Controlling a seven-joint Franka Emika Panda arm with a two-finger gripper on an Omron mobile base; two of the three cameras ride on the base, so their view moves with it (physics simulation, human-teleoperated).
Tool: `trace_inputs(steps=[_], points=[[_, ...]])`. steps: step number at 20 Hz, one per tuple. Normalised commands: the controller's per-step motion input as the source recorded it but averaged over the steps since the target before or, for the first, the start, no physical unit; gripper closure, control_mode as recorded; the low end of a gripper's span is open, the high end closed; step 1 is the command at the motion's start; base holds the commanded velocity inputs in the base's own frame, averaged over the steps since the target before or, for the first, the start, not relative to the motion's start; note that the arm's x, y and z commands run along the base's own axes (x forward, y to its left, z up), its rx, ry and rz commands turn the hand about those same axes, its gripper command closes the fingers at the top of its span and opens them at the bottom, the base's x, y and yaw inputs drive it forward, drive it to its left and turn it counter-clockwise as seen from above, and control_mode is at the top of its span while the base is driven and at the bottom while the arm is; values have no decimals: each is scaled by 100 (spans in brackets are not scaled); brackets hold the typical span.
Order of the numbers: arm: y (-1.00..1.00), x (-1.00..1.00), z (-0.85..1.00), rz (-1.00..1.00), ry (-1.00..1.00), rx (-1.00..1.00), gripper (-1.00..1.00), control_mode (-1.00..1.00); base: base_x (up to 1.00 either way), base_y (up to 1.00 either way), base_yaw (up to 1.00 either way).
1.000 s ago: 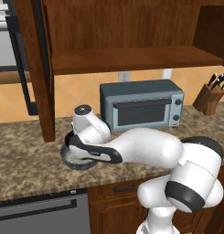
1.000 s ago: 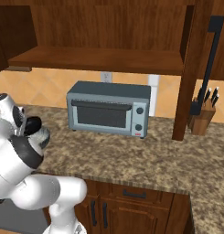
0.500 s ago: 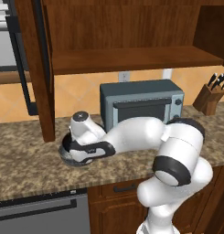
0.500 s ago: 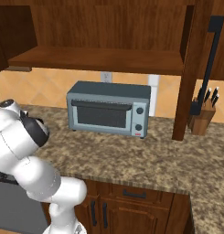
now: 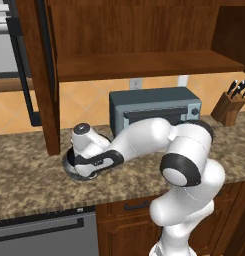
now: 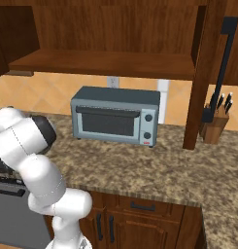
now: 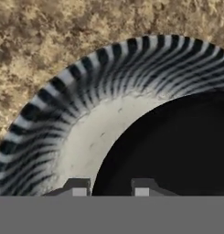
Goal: Pick up the bowls on the counter and stack them on top of one another in the open cabinet. Place the smaller bowl on top of the larger bowl.
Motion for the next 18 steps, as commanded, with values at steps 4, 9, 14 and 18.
trace_inputs(steps=[4, 9, 14, 18], points=[[-2, -23, 35, 0, 0, 3, -100, -100, 0, 0, 0], [-57, -39, 37, 5, 0, 12, -100, -100, 0, 0, 0], [-100, -14, 9, 23, 0, 12, -100, -100, 0, 0, 0], [-96, -26, 0, 43, 0, 3, -100, -100, 0, 0, 0]])
